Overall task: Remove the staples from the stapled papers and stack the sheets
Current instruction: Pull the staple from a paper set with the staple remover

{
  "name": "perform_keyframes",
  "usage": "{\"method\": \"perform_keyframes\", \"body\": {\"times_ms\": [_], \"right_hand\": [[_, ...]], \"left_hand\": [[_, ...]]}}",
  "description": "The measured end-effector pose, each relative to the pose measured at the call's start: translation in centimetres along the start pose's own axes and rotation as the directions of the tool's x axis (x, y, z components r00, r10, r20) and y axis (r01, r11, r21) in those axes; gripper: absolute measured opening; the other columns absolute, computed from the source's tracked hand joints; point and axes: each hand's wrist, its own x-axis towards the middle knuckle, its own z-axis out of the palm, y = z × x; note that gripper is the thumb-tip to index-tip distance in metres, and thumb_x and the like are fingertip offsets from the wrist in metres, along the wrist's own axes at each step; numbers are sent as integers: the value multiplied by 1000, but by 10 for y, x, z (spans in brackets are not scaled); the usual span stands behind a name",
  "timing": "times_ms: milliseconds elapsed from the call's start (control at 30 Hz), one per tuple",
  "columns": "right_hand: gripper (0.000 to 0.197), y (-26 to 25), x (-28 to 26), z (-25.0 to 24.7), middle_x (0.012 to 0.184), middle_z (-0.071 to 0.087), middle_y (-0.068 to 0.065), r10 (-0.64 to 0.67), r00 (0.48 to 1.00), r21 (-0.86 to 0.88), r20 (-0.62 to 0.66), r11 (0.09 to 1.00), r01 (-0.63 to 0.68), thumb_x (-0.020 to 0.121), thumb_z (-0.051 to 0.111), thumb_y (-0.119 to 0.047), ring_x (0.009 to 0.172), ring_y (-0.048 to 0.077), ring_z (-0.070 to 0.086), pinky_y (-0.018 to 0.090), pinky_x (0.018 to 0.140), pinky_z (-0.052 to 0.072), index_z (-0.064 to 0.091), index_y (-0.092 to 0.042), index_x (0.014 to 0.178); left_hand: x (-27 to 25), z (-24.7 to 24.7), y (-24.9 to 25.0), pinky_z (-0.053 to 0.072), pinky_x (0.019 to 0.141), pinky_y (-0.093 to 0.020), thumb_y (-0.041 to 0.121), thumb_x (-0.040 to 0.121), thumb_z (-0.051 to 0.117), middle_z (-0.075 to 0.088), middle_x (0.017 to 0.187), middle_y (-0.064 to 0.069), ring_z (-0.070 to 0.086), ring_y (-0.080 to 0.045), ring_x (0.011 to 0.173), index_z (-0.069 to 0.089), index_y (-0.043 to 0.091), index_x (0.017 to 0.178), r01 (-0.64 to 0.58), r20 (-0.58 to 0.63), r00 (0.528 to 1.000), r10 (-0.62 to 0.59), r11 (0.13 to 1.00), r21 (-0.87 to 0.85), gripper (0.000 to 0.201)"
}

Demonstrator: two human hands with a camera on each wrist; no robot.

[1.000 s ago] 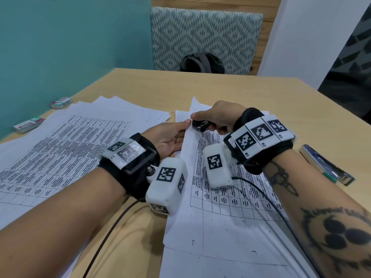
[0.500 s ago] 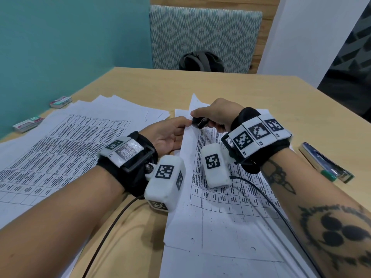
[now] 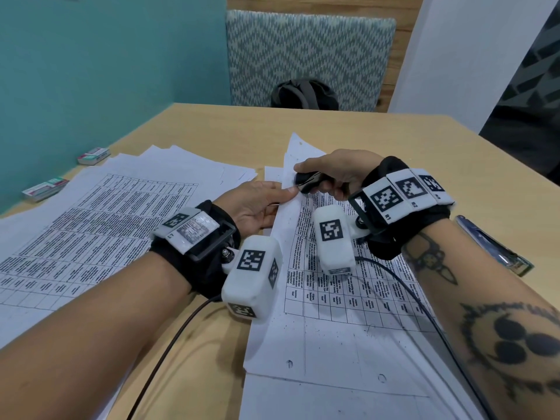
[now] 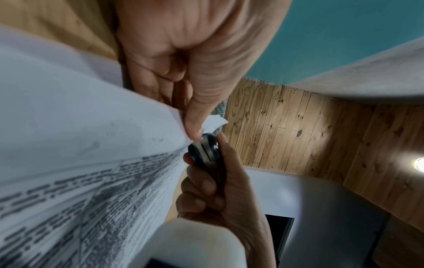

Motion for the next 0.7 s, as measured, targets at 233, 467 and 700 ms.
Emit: {"method": "perform_keyframes", "body": {"times_ms": [233,467,700], "right_hand": [[34,-1,-3,-4,56,46,4,-16,999,4,-38,1000,16,89,58,-38,45,12,29,17,37,23,55,-13,66],[32,-1,-2,0,51,42,2,-33,997,-26,-66,999,32,86,61,-39,42,13,29,22,44,22,60,-11,70],[33,-5,-5,2,44,40,0,-84,990,-94,-113,993,74,84,63,-40,39,14,29,23,42,23,60,-9,74]], "left_hand": [[-2,4,1,54,48,-20,9,87,60,66,70,-5,63,-13,53,59,10,78,1,-110,994,3,999,40,9],[-9,6,2,59,65,-32,4,78,68,71,76,-9,67,-20,64,66,7,87,-19,-49,999,22,998,62,9],[-18,14,5,45,95,-55,-5,75,68,61,114,-30,60,-34,94,61,-9,107,-99,-94,990,105,993,64,33]]}}
